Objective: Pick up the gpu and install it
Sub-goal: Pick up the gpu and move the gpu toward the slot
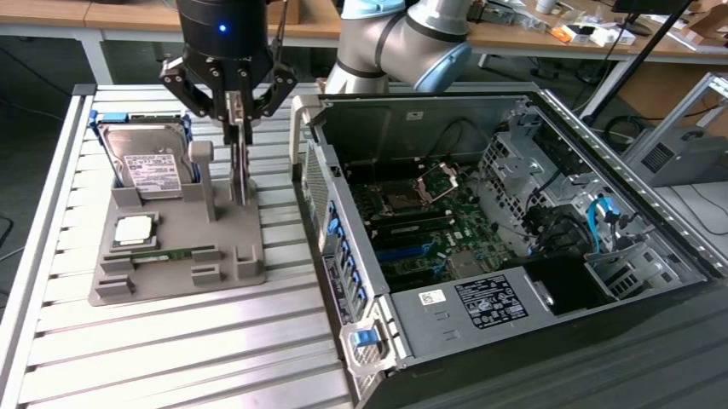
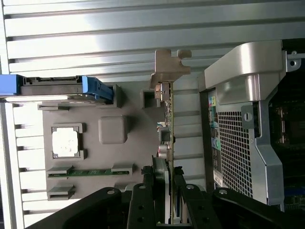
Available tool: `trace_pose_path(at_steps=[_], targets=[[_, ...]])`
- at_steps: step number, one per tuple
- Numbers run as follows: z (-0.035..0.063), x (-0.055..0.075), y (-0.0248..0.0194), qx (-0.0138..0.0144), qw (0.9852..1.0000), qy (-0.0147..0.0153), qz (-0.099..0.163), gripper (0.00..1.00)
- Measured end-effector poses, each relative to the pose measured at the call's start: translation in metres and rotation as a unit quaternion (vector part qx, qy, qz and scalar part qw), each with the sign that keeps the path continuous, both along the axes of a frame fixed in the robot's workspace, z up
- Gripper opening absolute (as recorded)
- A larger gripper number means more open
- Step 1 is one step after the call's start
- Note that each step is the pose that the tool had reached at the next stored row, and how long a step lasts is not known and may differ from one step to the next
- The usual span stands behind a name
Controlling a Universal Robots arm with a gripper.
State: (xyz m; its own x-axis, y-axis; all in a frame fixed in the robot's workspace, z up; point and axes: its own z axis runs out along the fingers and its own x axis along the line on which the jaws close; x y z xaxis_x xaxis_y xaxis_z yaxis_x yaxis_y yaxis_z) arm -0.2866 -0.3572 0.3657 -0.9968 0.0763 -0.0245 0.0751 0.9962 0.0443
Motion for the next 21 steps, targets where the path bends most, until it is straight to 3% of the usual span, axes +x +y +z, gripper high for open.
trace_pose_path(at_steps=[21], targets=[[0.012,0.0,0.0,0.0001,1.0,0.0,0.0,0.27]])
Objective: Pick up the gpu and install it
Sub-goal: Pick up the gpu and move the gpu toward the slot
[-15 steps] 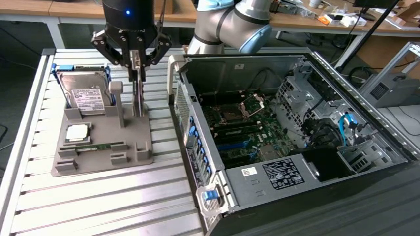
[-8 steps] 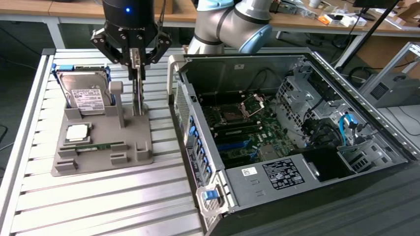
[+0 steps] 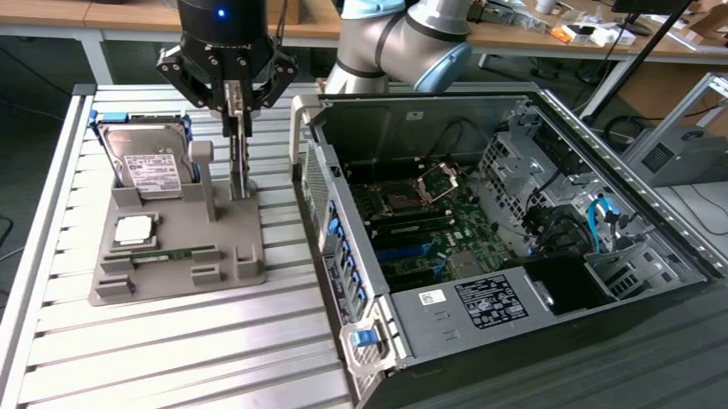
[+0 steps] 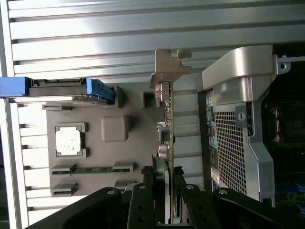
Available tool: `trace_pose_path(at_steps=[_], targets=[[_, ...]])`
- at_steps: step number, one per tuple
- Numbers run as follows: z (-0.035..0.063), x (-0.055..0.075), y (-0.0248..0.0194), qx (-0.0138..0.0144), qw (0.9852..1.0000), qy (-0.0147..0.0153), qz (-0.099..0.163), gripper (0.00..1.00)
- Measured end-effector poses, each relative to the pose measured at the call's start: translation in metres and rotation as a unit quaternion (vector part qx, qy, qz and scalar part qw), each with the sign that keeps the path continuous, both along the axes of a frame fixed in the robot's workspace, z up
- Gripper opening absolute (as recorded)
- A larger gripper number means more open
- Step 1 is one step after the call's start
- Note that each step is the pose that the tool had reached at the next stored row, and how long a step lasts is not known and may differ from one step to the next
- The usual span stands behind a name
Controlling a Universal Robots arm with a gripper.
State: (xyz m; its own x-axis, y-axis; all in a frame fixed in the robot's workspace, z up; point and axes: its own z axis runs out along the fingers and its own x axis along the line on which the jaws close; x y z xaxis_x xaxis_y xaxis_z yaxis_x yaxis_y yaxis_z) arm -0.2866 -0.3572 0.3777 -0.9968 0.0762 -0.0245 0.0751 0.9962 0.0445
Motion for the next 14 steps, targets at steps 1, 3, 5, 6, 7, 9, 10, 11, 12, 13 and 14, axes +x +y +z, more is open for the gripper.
trace_pose_path(at_steps=[1,3,5,6,7,9,10,11,12,13,14], targets=[[0.0003,0.0,0.0,0.0,1.0,0.0,0.0,0.27],[0.0008,0.0,0.0,0.0,1.0,0.0,0.0,0.27],[0.0019,0.0,0.0,0.0001,1.0,0.0,0.0,0.27],[0.0025,0.0,-0.0001,0.0002,1.0,0.0,0.0,0.27],[0.0029,0.0,-0.0001,0.0003,1.0,0.0,0.0,0.27],[0.0036,0.0,-0.0002,0.0007,1.0,0.0,0.0,0.27],[0.0041,0.0,-0.0002,0.0009,1.0,0.0,0.0,0.27],[0.0045,0.0,-0.0002,0.001,1.0,0.0001,0.0,0.27],[0.0052,0.0,-0.0002,0.0011,1.0,0.0,0.0,0.27],[0.0063,0.0,-0.0002,0.0012,1.0,0.0001,0.0,0.27],[0.0072,0.0,-0.0002,0.0012,1.0,0.0,0.0,0.27]])
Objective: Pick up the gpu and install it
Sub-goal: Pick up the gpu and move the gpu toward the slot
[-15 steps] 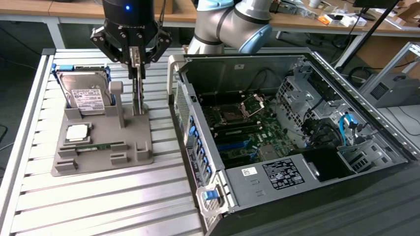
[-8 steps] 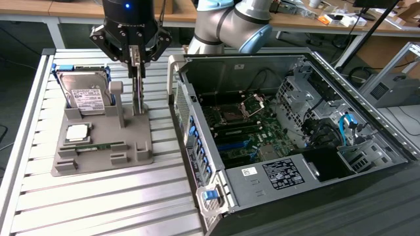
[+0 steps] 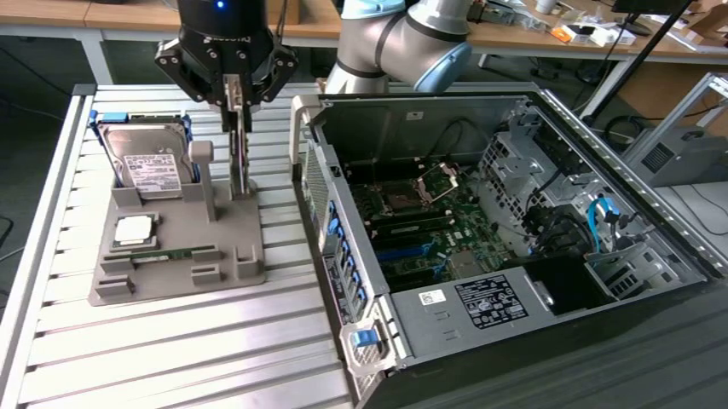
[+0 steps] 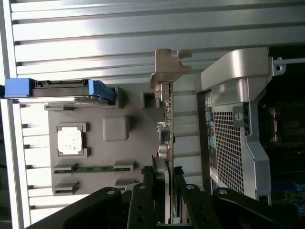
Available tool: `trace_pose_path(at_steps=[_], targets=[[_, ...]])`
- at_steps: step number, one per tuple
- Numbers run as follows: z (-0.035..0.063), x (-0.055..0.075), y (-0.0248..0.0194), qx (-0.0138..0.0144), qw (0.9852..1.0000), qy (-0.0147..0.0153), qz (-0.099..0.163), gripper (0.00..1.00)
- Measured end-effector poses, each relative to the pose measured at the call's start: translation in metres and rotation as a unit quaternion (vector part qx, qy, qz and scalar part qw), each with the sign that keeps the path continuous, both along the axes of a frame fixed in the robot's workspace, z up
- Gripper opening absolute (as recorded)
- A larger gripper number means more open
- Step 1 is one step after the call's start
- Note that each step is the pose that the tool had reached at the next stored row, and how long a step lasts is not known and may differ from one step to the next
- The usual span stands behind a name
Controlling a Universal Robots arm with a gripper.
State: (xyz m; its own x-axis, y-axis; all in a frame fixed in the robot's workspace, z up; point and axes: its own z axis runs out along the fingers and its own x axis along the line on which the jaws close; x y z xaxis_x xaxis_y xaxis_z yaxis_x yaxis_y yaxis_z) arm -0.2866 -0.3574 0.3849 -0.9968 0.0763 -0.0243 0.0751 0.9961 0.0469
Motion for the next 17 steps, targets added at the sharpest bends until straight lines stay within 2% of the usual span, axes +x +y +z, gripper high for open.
trace_pose_path(at_steps=[17], targets=[[0.0138,0.0,-0.0022,0.0005,1.0,0.0,0.0,0.27]])
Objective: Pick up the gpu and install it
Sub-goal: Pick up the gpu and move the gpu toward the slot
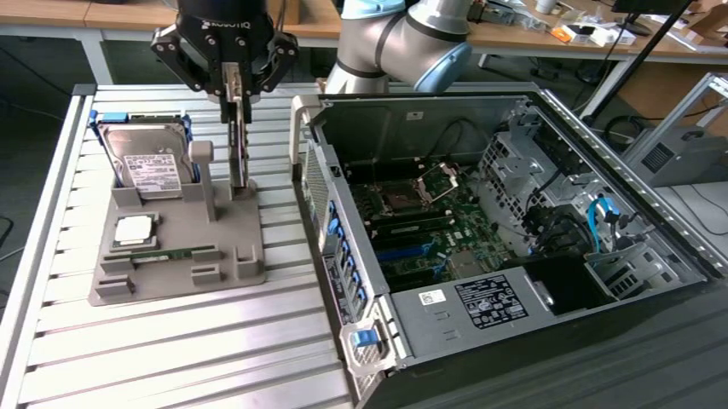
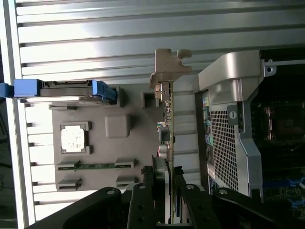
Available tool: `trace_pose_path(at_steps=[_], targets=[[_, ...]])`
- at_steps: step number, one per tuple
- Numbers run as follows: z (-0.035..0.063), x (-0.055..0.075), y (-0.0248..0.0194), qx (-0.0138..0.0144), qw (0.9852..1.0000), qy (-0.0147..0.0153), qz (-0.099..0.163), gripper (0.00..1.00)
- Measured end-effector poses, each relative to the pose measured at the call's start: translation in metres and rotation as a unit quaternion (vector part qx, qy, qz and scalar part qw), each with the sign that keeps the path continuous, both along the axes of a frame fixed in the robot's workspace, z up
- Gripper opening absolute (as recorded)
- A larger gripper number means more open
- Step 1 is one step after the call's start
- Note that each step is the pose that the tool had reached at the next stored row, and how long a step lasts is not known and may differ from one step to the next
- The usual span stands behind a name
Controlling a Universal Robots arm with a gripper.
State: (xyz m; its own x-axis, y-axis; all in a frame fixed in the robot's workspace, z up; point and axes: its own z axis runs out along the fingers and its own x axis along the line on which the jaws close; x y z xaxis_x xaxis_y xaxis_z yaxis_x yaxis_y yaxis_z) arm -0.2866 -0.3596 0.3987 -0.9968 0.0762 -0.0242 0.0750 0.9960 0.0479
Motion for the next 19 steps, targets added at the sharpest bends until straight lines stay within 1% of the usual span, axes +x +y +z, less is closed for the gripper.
trace_pose_path(at_steps=[8,19], targets=[[0.0023,0.0,-0.0035,0.0,1.0,0.0,0.0,0.27],[0.0101,0.0,-0.0041,0.0004,1.0,0.0,0.0,0.27]])
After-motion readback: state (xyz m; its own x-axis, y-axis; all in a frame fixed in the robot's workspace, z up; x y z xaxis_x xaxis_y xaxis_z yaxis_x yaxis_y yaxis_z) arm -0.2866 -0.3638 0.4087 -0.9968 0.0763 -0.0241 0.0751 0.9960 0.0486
